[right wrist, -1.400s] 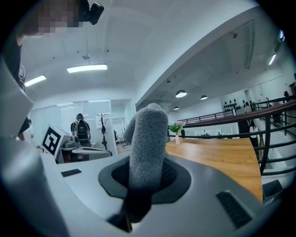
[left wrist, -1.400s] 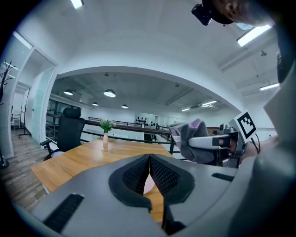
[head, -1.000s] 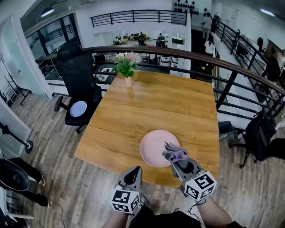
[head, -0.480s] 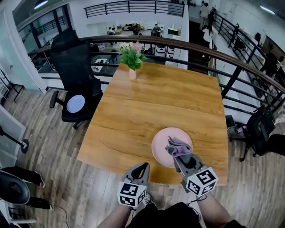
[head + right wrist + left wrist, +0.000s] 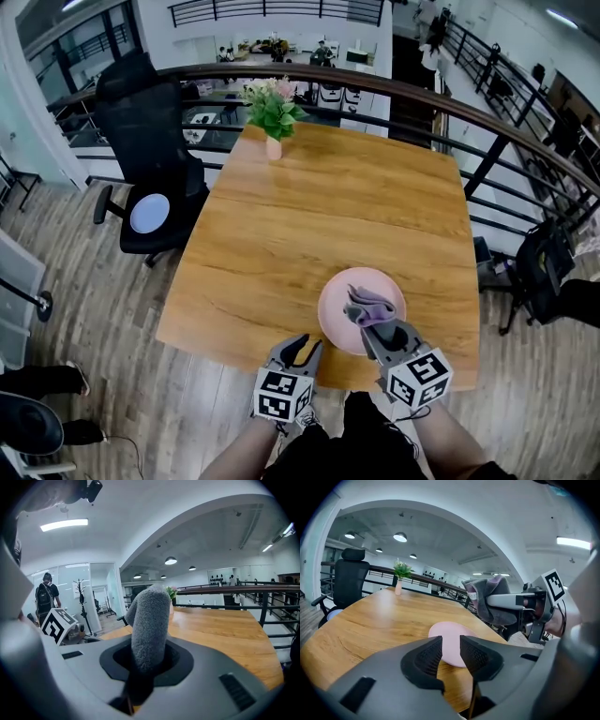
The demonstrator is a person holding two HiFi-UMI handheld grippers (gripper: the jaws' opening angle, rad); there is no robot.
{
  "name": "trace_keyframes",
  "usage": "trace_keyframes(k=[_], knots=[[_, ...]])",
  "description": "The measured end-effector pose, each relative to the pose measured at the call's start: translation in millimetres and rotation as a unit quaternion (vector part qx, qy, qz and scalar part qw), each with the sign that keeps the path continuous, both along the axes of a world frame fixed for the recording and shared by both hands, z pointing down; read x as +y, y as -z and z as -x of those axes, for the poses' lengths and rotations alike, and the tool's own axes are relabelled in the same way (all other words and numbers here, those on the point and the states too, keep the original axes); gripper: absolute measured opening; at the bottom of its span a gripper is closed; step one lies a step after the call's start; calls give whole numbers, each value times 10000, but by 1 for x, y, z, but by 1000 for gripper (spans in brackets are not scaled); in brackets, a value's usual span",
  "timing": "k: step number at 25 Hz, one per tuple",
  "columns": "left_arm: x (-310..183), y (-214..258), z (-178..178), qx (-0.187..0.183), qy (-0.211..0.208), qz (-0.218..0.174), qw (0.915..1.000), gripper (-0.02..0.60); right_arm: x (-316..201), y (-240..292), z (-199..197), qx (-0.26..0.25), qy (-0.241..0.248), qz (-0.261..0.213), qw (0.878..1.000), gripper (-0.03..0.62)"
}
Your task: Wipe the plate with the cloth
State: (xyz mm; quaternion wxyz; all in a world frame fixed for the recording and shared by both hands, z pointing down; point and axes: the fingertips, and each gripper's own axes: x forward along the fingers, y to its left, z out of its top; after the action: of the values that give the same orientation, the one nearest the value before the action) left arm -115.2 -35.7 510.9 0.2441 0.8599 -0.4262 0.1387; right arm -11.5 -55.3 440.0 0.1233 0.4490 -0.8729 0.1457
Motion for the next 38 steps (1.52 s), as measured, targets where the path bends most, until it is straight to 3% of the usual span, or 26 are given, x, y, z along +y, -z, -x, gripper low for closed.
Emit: trace_keyframes(k=[16,28,38], knots=[[-65,-98,-27,-572,294,1053,9924,158,-55,-93,-9,685,1096,885,9877,72],[-97,-131,-31,-714,502,1376,9866,97,-86,-147,-2,908,1508,1475,9733,73],[-104,-140,-36,-661,643,1516,9841,73,-95,-185,17,1536,2021,1718,9519,72]])
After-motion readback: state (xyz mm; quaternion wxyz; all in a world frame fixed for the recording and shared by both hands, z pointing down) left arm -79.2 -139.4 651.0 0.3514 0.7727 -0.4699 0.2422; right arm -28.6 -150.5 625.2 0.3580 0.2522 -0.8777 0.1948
